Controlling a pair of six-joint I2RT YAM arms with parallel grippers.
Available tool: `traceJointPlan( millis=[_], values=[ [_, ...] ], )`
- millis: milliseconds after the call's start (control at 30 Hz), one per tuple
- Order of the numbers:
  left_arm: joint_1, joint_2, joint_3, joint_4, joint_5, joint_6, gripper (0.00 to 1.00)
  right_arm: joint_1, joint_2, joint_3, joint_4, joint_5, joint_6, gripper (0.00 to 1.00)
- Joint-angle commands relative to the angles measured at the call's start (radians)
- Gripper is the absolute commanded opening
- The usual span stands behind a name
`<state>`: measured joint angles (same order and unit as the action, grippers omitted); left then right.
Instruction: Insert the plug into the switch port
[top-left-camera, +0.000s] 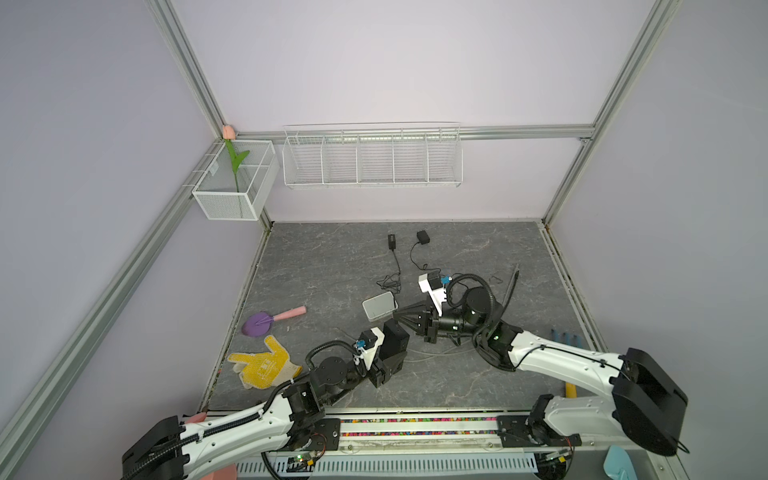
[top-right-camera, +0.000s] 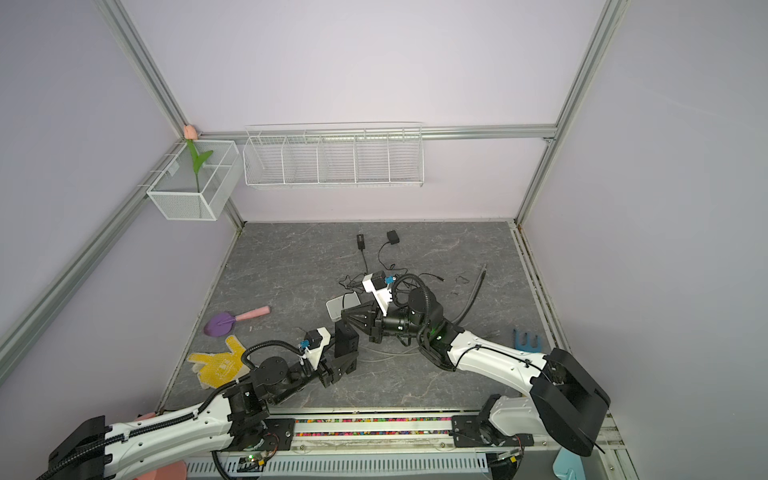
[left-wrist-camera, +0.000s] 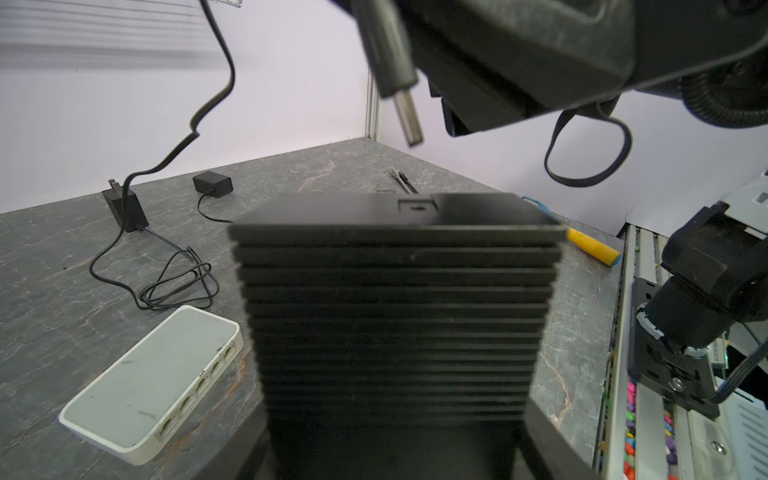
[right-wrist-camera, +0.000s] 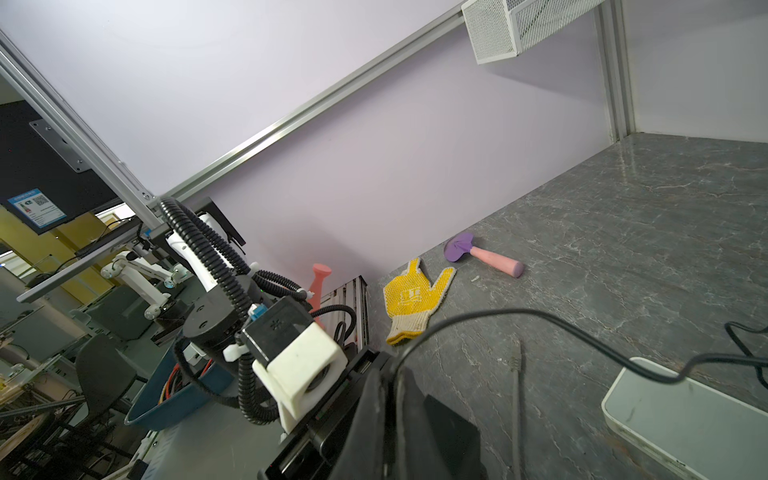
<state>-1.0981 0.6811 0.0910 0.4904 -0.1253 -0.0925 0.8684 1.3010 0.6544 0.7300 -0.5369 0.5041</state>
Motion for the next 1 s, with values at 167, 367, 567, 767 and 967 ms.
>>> traceJointPlan(
  millis=[167,367,567,767,967],
  values=[
    [-0.013,-0.022,-0.025,0.086,-0.032,0.039,0.0,0.027,-0.009,-0.048,0.052,0.049,-0.018,0.07],
    [-0.016,-0.025,-0.023,0.091,-0.039,0.04,0.0,0.034,-0.01,-0.059,0.049,0.072,-0.029,0.07],
    [-0.02,-0.026,-0.011,0.088,-0.049,0.025,0.0,0.035,0.001,-0.07,0.076,0.076,-0.021,0.07],
    [-0.022,-0.022,0.013,0.077,-0.076,-0.009,0.0,0.042,-0.001,-0.087,0.082,0.09,-0.033,0.07],
    [-0.022,-0.016,0.043,0.064,-0.097,-0.053,0.0,0.056,-0.005,-0.109,0.072,0.107,-0.053,0.07]
  ],
)
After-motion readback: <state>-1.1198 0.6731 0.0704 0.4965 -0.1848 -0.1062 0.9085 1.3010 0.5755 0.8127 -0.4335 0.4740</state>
